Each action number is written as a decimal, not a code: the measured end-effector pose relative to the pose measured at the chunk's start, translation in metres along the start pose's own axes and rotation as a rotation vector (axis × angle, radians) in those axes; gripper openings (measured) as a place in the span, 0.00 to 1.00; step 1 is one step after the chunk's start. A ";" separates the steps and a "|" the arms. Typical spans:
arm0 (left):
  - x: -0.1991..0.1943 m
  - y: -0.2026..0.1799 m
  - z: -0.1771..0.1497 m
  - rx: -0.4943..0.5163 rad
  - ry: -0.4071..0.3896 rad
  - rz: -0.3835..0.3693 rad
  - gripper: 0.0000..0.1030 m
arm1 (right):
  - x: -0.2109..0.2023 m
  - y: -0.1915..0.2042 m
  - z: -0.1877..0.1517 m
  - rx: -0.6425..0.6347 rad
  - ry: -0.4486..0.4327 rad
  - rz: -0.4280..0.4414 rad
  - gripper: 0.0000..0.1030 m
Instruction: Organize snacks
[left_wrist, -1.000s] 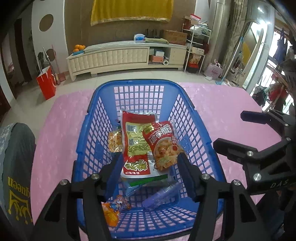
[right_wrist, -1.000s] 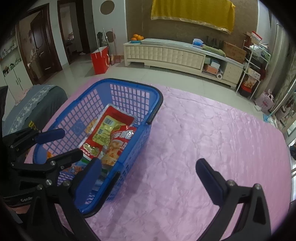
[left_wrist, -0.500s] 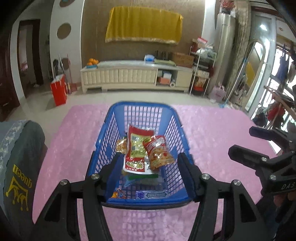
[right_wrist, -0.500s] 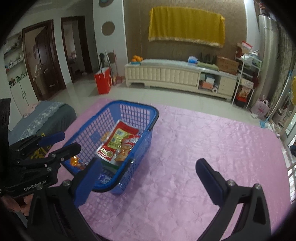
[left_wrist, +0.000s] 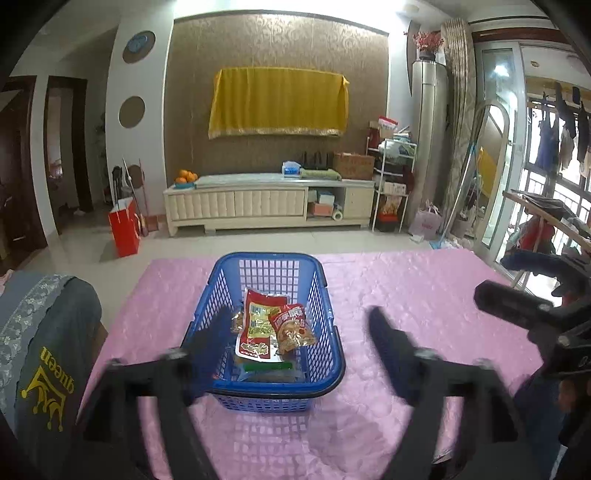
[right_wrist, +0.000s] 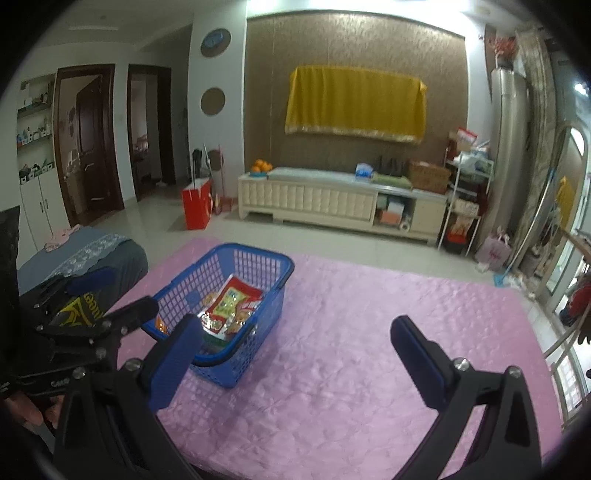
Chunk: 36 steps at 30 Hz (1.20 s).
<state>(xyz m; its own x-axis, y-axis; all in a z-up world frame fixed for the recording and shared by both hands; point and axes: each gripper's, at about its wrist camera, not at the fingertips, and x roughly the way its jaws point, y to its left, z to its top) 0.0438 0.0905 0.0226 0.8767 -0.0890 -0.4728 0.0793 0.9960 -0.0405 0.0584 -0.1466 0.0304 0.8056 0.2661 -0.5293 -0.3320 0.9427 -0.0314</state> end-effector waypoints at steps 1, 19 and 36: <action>-0.005 -0.002 0.000 -0.004 -0.013 0.003 0.84 | -0.005 0.001 -0.002 -0.001 -0.010 -0.004 1.00; -0.069 -0.031 -0.022 0.035 -0.068 0.016 1.00 | -0.050 0.003 -0.036 0.053 -0.062 -0.036 1.00; -0.097 -0.058 -0.022 0.066 -0.104 -0.008 1.00 | -0.093 0.000 -0.041 0.055 -0.130 -0.100 1.00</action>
<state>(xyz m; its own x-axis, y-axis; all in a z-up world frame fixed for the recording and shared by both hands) -0.0564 0.0410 0.0513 0.9201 -0.1004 -0.3785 0.1150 0.9932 0.0161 -0.0364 -0.1794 0.0448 0.8910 0.1909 -0.4120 -0.2227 0.9744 -0.0300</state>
